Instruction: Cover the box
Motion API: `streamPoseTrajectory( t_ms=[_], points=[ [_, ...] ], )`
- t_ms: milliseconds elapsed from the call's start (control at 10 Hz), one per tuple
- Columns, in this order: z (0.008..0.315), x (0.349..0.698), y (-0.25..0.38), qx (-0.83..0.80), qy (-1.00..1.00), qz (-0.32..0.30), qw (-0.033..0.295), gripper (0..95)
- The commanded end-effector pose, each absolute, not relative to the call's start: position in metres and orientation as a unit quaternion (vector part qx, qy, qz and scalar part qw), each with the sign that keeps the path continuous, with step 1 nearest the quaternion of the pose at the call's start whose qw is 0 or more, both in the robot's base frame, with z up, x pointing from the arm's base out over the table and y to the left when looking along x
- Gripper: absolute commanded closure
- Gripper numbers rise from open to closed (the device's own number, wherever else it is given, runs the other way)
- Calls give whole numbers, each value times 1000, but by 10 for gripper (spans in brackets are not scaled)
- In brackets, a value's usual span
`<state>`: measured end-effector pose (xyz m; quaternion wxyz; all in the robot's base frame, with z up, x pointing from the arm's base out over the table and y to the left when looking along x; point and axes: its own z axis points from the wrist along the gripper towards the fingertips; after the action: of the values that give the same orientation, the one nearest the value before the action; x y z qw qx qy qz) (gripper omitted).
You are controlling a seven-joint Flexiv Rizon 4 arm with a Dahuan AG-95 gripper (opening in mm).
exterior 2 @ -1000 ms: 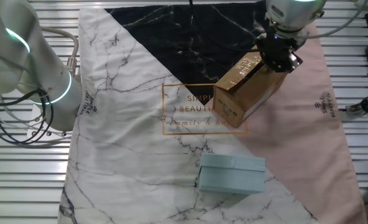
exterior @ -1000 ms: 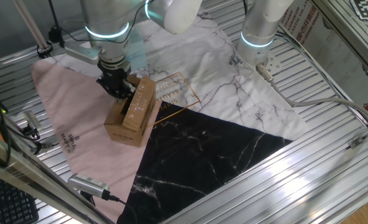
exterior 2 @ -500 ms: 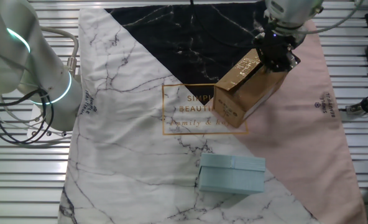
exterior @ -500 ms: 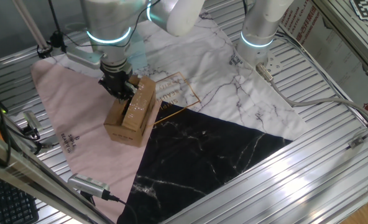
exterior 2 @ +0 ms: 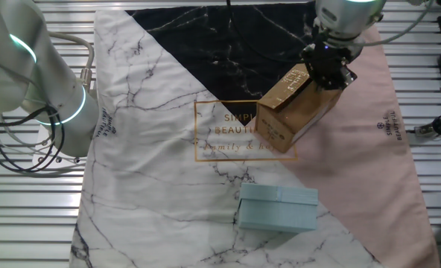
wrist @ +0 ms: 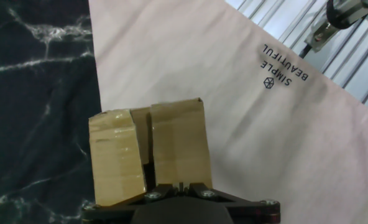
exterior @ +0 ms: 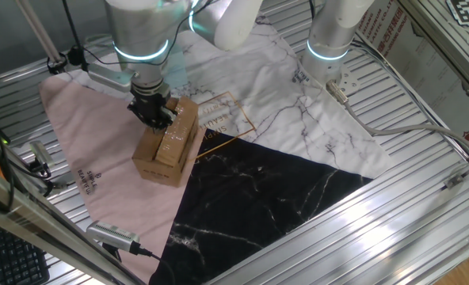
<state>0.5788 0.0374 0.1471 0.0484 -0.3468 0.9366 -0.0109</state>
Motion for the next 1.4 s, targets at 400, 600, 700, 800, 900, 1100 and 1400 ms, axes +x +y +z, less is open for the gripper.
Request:
streamPoseTrajectory(
  t_ms=[400, 600, 700, 800, 900, 1100, 1400],
  points=[
    [137, 579, 37, -347, 936, -19, 57, 950],
    [136, 579, 37, -347, 936, -19, 57, 950],
    [135, 580, 38, -347, 936, -20, 58, 950],
    [133, 580, 38, -347, 936, -20, 60, 950],
    [131, 580, 38, -346, 936, -20, 61, 950],
    [130, 580, 39, -347, 935, -21, 62, 950],
    [143, 581, 38, -348, 936, -19, 50, 950]
  ],
)
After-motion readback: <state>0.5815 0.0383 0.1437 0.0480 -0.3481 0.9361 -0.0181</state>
